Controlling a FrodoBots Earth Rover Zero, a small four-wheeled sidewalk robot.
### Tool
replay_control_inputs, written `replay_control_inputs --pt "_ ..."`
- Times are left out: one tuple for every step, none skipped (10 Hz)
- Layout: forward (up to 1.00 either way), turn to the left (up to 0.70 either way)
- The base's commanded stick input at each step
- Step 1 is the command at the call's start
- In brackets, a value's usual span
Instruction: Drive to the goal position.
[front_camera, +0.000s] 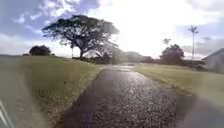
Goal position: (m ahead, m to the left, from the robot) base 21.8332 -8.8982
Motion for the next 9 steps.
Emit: replay_control_inputs --pt "0.60 -0.15" --pt "0.60 -0.15" --pt "0.60 -0.10" --pt "0.60 0.00" --pt "0.60 0.00" --pt "0.60 0.00" --pt "0.60 0.00" --pt "0.60 0.00" --pt "0.60 0.00"
